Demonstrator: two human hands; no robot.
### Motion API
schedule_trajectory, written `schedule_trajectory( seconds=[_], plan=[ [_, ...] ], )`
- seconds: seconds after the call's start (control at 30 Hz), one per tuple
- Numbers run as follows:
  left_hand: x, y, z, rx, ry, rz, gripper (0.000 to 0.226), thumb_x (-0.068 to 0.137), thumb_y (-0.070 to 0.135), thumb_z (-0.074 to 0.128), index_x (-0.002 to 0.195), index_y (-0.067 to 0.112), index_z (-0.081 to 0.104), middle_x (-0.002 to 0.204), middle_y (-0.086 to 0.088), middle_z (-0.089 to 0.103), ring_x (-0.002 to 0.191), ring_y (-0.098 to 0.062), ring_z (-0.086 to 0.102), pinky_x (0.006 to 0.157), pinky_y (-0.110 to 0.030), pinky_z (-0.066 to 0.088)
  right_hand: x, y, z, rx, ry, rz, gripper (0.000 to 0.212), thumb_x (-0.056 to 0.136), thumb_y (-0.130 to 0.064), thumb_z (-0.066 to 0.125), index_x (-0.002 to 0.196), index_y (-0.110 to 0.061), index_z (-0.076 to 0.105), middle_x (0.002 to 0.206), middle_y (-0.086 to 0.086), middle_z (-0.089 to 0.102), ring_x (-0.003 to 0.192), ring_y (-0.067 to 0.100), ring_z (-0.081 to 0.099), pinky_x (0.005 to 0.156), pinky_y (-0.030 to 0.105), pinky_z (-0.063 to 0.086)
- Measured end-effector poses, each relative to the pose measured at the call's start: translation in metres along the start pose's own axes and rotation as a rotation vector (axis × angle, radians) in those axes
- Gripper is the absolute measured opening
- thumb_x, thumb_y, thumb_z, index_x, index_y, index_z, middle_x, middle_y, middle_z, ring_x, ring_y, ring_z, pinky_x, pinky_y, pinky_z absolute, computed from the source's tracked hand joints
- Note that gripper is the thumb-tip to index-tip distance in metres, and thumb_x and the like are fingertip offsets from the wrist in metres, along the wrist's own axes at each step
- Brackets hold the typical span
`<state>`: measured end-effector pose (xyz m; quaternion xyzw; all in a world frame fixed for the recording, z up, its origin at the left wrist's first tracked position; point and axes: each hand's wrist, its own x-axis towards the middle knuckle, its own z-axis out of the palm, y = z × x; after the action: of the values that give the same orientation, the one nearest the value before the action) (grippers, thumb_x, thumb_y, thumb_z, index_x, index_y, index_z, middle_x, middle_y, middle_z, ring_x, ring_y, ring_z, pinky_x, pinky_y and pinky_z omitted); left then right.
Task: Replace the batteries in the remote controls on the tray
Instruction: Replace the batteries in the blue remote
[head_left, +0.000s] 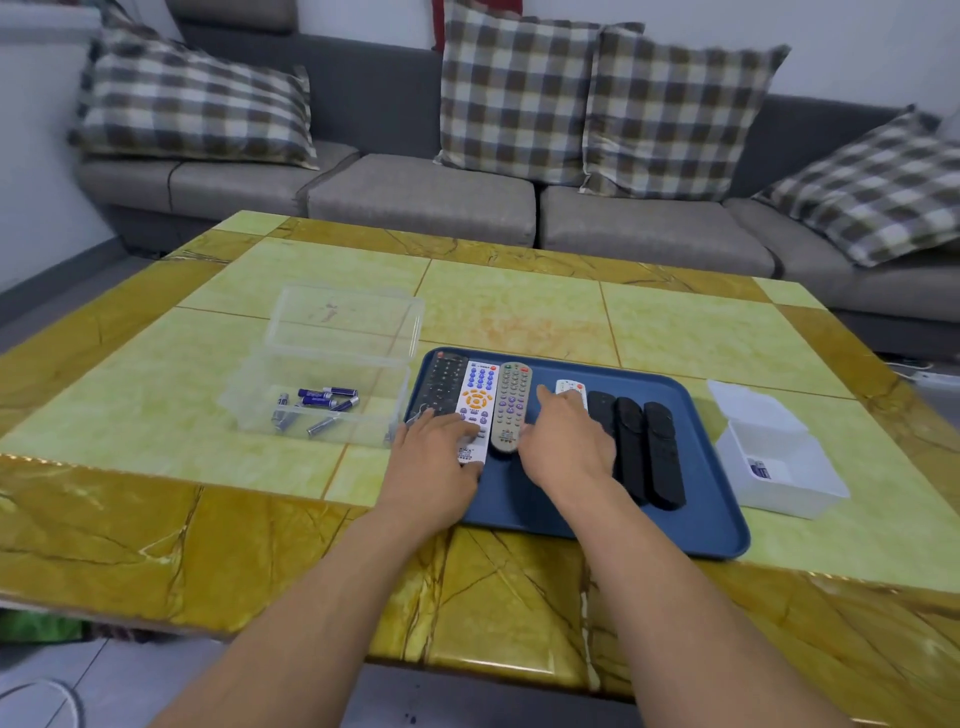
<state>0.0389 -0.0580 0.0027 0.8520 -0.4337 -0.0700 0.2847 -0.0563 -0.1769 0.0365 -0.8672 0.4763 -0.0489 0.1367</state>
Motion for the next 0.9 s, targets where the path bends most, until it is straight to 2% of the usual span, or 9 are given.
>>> schedule_trajectory(
  seconds=[0.07, 0.17, 0.33, 0.47, 0.57, 0.67, 0.73, 0.83, 0.9],
  plan=[
    [0.0, 0.0, 0.0, 0.012, -0.015, -0.011, 0.049, 0.089, 0.027, 0.072, 0.137, 0.024, 0.061, 0.152, 0.004, 0.05, 0.15, -0.025, 0.03, 0.121, -0.036, 0.016, -0.002, 0.011, -0.002, -0.075, 0.021, 0.009, 0.063, 0.094, -0.032, 0.061, 0.15, -0.024, 0.034, 0.15, 0.004, 0.034, 0.108, 0.029, 0.064, 0.072, 0.034, 0.044],
    [0.0, 0.003, 0.001, -0.022, -0.013, -0.027, 0.053, 0.087, 0.027, 0.076, 0.137, 0.023, 0.06, 0.152, 0.004, 0.05, 0.152, -0.026, 0.024, 0.123, -0.038, 0.014, -0.005, 0.024, -0.002, -0.085, 0.017, 0.033, 0.063, 0.091, -0.034, 0.063, 0.147, -0.023, 0.035, 0.138, 0.007, 0.038, 0.101, 0.029, 0.063, 0.067, 0.034, 0.044],
    [-0.006, 0.02, 0.002, -0.261, 0.117, -0.047, 0.047, 0.094, 0.014, 0.065, 0.14, 0.019, 0.058, 0.148, -0.003, 0.054, 0.15, -0.027, 0.029, 0.123, -0.039, 0.021, -0.012, 0.031, -0.004, 0.017, 0.0, 0.033, 0.062, 0.09, -0.032, 0.064, 0.144, -0.018, 0.036, 0.134, 0.011, 0.038, 0.105, 0.034, 0.06, 0.075, 0.039, 0.049],
    [-0.006, 0.029, 0.003, -0.381, 0.229, -0.056, 0.042, 0.094, 0.01, 0.06, 0.136, 0.017, 0.06, 0.141, -0.004, 0.06, 0.139, -0.024, 0.045, 0.117, -0.045, 0.035, -0.022, 0.027, 0.0, 0.02, -0.038, -0.007, 0.056, 0.091, -0.025, 0.064, 0.14, -0.014, 0.038, 0.131, 0.014, 0.043, 0.109, 0.036, 0.059, 0.079, 0.04, 0.049],
    [-0.008, 0.034, 0.003, -0.466, 0.275, -0.097, 0.041, 0.097, 0.009, 0.057, 0.137, 0.018, 0.058, 0.133, 0.001, 0.065, 0.13, -0.018, 0.053, 0.11, -0.041, 0.042, -0.027, 0.023, 0.002, 0.035, -0.048, 0.011, 0.06, 0.09, -0.032, 0.063, 0.139, -0.011, 0.036, 0.127, 0.016, 0.046, 0.11, 0.038, 0.057, 0.075, 0.038, 0.043],
    [-0.011, 0.038, 0.002, -0.582, 0.306, -0.153, 0.039, 0.099, 0.011, 0.055, 0.135, 0.026, 0.056, 0.127, 0.007, 0.067, 0.124, -0.014, 0.057, 0.105, -0.038, 0.047, -0.031, 0.022, -0.001, 0.095, -0.056, 0.052, 0.072, 0.089, -0.036, 0.064, 0.145, -0.009, 0.028, 0.131, 0.017, 0.046, 0.114, 0.038, 0.056, 0.079, 0.039, 0.045],
    [-0.014, 0.041, 0.002, -0.663, 0.325, -0.167, 0.036, 0.098, 0.01, 0.057, 0.13, 0.027, 0.059, 0.123, 0.008, 0.068, 0.121, -0.012, 0.06, 0.101, -0.031, 0.047, -0.036, 0.025, -0.008, 0.158, -0.055, 0.079, 0.07, 0.088, -0.037, 0.064, 0.142, -0.009, 0.029, 0.13, 0.017, 0.047, 0.114, 0.038, 0.055, 0.077, 0.039, 0.043],
    [-0.021, 0.049, -0.005, -0.698, 0.345, -0.187, 0.029, 0.099, 0.014, 0.059, 0.125, 0.025, 0.063, 0.117, 0.008, 0.07, 0.114, -0.01, 0.063, 0.089, -0.019, 0.045, -0.045, 0.026, -0.026, 0.383, -0.014, 0.066, 0.054, 0.087, -0.038, 0.062, 0.13, -0.016, 0.038, 0.119, 0.009, 0.056, 0.099, 0.029, 0.064, 0.069, 0.034, 0.048],
    [-0.025, 0.058, -0.011, -0.762, 0.326, -0.255, 0.02, 0.102, 0.023, 0.055, 0.119, 0.025, 0.065, 0.113, 0.009, 0.07, 0.114, -0.011, 0.063, 0.088, -0.018, 0.045, -0.056, 0.023, -0.044, 0.726, -0.06, 0.052, 0.039, 0.088, -0.036, 0.062, 0.121, -0.022, 0.048, 0.097, -0.001, 0.064, 0.072, 0.014, 0.064, 0.057, 0.029, 0.048]
  ],
)
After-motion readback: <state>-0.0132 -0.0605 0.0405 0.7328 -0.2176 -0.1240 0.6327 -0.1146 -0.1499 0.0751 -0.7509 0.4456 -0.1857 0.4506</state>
